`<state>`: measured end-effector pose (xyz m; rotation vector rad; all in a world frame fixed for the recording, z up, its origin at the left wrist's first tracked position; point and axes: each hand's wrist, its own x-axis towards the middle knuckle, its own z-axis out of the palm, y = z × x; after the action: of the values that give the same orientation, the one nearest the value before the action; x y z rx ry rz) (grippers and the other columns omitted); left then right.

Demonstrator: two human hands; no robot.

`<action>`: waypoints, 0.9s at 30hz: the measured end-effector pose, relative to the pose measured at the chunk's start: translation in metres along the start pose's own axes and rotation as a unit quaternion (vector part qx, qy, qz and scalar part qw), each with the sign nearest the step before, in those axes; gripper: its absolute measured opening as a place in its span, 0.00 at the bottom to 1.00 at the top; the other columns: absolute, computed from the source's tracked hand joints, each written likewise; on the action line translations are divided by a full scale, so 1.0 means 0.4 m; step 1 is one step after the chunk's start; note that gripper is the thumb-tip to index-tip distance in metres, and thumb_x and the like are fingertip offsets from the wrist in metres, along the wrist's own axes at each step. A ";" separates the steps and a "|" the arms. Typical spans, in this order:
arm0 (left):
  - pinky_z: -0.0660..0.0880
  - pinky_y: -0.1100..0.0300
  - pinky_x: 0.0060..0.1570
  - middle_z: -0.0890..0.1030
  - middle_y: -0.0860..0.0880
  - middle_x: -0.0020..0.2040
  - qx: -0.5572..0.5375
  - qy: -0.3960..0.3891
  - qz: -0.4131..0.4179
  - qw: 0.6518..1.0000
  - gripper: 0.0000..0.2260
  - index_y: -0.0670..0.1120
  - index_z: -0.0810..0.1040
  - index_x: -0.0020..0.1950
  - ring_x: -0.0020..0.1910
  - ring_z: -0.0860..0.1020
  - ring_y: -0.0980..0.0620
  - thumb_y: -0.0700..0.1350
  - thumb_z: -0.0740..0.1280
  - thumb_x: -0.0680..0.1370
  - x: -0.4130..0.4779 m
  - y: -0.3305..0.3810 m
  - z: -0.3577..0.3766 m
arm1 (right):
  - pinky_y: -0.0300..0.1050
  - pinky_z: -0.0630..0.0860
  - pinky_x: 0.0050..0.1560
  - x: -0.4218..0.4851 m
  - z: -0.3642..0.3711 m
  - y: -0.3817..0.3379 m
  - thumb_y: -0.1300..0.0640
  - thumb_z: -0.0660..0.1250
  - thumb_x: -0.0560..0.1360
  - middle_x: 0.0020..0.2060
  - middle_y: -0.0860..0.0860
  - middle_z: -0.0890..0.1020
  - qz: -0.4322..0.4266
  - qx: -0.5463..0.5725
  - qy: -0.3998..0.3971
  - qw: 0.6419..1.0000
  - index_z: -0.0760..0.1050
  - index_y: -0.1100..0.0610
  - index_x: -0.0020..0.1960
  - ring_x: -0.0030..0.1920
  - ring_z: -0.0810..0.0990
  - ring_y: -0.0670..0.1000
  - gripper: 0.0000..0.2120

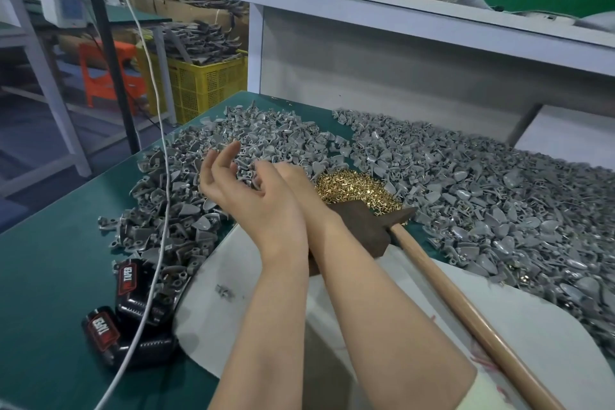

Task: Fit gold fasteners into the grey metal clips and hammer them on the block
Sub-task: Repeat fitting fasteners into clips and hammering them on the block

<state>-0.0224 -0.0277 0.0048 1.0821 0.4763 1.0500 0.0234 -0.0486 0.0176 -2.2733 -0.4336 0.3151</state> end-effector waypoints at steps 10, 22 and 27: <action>0.70 0.75 0.47 0.78 0.52 0.52 0.149 -0.304 0.016 0.941 0.12 0.47 0.77 0.59 0.45 0.76 0.64 0.35 0.64 0.77 -0.029 -0.027 0.014 | 0.44 0.75 0.53 -0.077 -0.188 0.079 0.65 0.66 0.76 0.51 0.61 0.82 -0.071 0.066 0.115 0.989 0.78 0.65 0.54 0.45 0.78 0.51 0.08; 0.74 0.57 0.57 0.82 0.45 0.49 0.092 -0.202 -0.088 0.971 0.08 0.51 0.75 0.45 0.52 0.80 0.50 0.38 0.65 0.77 -0.019 -0.036 0.016 | 0.44 0.74 0.51 0.060 -0.126 0.165 0.50 0.70 0.72 0.51 0.55 0.82 0.164 -0.183 0.088 0.965 0.79 0.58 0.55 0.51 0.79 0.55 0.16; 0.74 0.63 0.49 0.82 0.47 0.48 0.049 -0.180 -0.124 0.975 0.09 0.53 0.76 0.44 0.50 0.80 0.51 0.38 0.67 0.76 -0.018 -0.032 0.013 | 0.52 0.72 0.62 0.137 -0.090 0.151 0.57 0.65 0.76 0.60 0.57 0.76 0.211 -0.193 0.007 0.958 0.70 0.60 0.64 0.60 0.75 0.58 0.18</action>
<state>-0.0158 -0.0374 -0.0054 1.2347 0.3610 0.5987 0.0988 -0.0885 -0.0082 -2.7464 0.0108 0.4603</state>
